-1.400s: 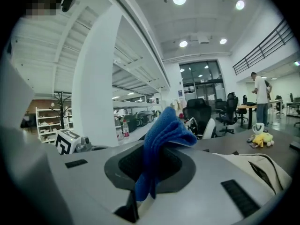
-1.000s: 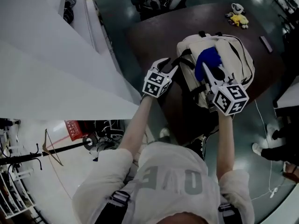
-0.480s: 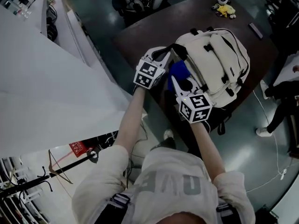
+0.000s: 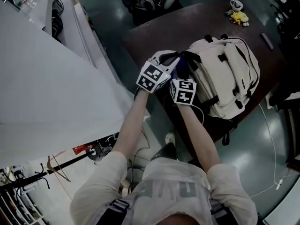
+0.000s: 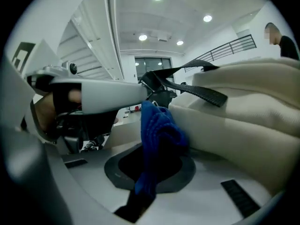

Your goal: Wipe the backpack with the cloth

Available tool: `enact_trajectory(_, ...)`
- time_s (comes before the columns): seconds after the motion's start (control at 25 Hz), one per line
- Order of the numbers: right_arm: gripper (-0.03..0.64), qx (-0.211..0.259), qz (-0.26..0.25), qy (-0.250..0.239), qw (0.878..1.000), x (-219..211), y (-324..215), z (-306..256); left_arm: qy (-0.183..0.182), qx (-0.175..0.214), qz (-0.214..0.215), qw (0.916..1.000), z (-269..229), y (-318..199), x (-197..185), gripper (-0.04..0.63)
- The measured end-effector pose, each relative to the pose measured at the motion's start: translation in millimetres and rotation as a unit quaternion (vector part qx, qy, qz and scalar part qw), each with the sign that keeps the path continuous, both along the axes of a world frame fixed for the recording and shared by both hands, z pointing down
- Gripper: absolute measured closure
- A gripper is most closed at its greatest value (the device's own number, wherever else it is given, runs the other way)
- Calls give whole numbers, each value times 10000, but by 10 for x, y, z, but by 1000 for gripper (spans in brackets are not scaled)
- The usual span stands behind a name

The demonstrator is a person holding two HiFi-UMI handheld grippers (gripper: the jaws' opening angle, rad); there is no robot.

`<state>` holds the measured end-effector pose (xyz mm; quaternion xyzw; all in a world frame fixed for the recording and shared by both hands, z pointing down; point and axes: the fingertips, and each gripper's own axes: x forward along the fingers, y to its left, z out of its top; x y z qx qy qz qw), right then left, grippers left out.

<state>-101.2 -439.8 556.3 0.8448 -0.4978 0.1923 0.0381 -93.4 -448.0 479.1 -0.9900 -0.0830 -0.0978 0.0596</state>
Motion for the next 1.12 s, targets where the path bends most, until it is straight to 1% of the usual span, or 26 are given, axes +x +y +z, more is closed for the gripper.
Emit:
enact_trajectory(0.12,578,156,190,-110,9996,24,11,-3,-61,-43,8,10000,56,4,-20,555)
enact_trajectory(0.32,580,253,1002,-208,9944,62,276,-65,-93,-114,-153,9998,86,-30,-56,554)
enact_trajectory(0.4,580,220,1164,-196,9928,40,439,-58,-92,-198,-289,9993,111,-27,-76,552)
enact_trajectory(0.56,579,165,1233,-101,9922,-33,754,-39,-125,-316,-625,9975,178,12,-153,552)
enact_trajectory(0.72,579,186,1373,-160,9902,-77,1028,-35,-135,-350,-967,9946,217,108,-244,552)
enact_trajectory(0.84,580,157,1390,-144,9901,-127,1225,-38,-158,-464,-1192,9917,263,235,-368,552)
enact_trajectory(0.92,580,145,1396,-151,9900,-155,1363,-40,-136,-649,-1368,9884,296,337,-467,552)
enact_trajectory(1.04,578,106,1390,-147,9901,-194,1577,-41,-125,-972,-1723,9802,377,469,-659,552)
enact_trajectory(1.12,579,68,1364,-167,9905,-240,1729,-25,-190,-1030,-1884,9765,437,578,-820,552)
